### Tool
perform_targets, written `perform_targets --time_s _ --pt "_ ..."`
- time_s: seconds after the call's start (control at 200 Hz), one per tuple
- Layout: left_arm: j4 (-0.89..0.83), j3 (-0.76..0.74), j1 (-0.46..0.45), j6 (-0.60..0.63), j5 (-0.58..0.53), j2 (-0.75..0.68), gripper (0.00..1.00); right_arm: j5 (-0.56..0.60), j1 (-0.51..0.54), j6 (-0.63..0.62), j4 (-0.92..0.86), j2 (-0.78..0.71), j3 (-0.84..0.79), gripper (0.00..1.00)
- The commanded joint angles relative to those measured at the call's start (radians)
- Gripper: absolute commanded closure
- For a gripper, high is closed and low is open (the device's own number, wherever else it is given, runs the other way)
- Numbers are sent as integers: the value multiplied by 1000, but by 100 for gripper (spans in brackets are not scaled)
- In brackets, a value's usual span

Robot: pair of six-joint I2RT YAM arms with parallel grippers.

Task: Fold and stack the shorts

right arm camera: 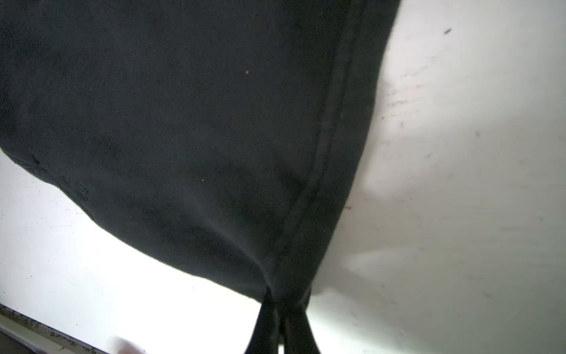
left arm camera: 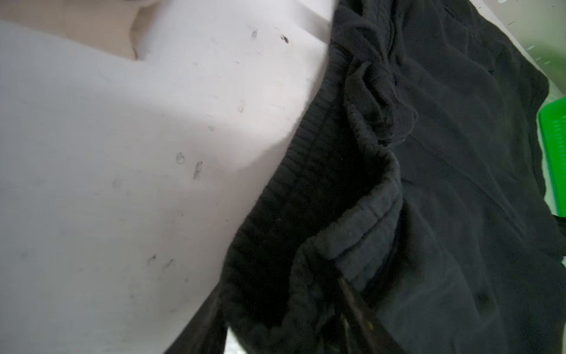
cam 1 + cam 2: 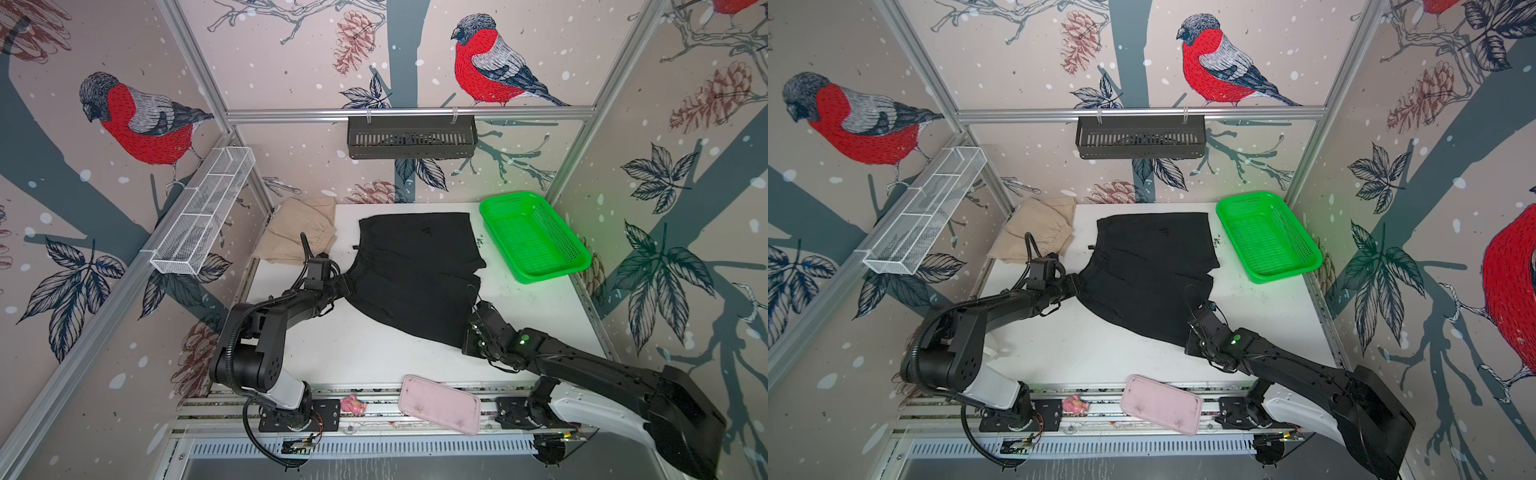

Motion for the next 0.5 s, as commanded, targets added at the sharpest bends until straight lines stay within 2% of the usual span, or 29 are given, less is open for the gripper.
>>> perform_targets --time_s 0.0,0.13,0.32,0.425,0.495 --pt "-33 11 1 24 -95 -30 31 23 -1 -9 -3 -2 0 99" --pt "-27 5 1 25 -114 -28 21 20 -2 -14 7 -4 1 99" --pt "17 27 1 43 -60 54 22 26 -8 -28 14 -4 6 99" --pt "26 37 1 46 -40 77 33 36 -9 -30 12 -5 7 99" --pt "22 39 1 52 -34 73 48 46 -10 -36 6 -12 14 99"
